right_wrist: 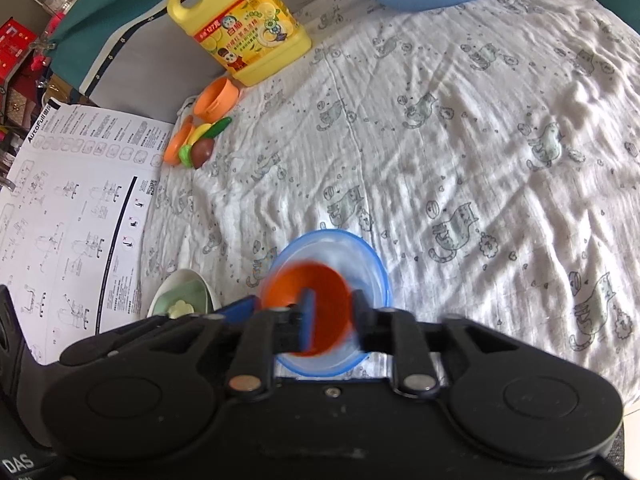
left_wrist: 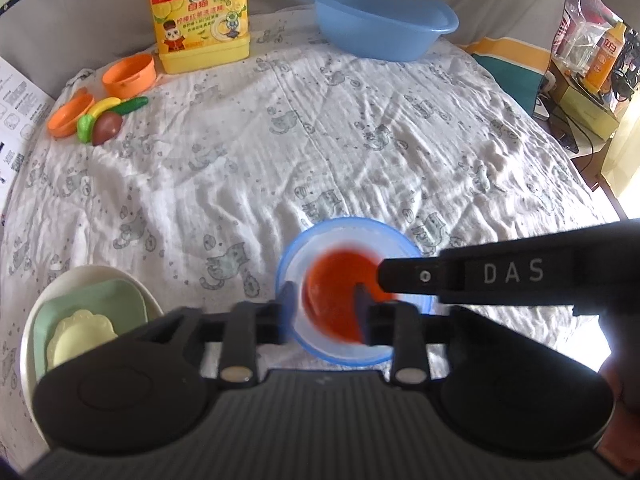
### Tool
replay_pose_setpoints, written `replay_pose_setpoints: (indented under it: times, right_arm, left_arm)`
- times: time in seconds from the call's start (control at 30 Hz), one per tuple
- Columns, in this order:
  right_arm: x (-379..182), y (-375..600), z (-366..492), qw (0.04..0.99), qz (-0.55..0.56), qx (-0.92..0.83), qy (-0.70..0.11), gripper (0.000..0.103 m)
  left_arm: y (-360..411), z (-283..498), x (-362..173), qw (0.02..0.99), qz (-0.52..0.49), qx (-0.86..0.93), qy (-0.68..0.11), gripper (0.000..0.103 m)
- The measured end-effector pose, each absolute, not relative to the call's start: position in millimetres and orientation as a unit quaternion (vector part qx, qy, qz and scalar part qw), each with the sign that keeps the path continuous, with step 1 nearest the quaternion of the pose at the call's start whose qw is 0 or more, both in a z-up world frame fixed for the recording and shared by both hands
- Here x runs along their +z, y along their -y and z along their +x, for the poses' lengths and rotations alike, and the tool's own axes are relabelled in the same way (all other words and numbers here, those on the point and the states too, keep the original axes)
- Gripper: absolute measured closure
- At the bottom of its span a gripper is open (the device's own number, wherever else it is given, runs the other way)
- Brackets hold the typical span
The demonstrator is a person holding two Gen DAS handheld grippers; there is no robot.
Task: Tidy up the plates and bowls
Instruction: 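Lower the orange bowl into the clear bowl and open the right gripper, then close the right gripper on the blue bowl's rim holding the nested bowls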
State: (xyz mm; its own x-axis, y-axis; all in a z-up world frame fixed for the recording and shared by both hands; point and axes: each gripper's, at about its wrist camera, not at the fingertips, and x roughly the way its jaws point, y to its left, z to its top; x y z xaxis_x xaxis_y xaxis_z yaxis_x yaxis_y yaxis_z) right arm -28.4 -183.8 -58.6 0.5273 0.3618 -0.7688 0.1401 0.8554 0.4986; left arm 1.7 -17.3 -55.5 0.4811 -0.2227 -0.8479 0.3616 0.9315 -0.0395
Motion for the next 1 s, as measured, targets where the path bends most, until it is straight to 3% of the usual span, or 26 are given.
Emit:
replay_pose_setpoints:
  times: [0.07,0.13,0.17,0.23,0.33,1.0]
  right_arm:
    - [-54,184,-28,0.842,0.254,0.063,-0.473,0.066]
    - [-49,188,-27,0.845,0.261,0.064,-0.462,0.04]
    - [-46,190,-28,0.847,0.266,0.064,-0.455,0.032]
    - [-42,193,-28,0.855,0.263,0.057,-0.443,0.013]
    - [-40,197,-29,0.86,0.261,0.043,-0.435,0.0]
    - [-60,201,-53,0.845,0.268,-0.023,-0.463,0.0]
  left_arm:
    - [15,0,-51,0.866,0.078,-0.16,-0.468,0.037]
    - [11,-1,-46,0.872,0.072,-0.158,-0.457,0.022]
    - [7,-1,-43,0.876,0.067,-0.155,-0.451,0.014]
    - [1,-2,-39,0.883,0.062,-0.147,-0.442,0.01]
    - [-11,-1,-38,0.886,0.051,-0.135,-0.44,0.002]
    - [-48,-15,-58,0.881,-0.005,-0.143,-0.452,0.0]
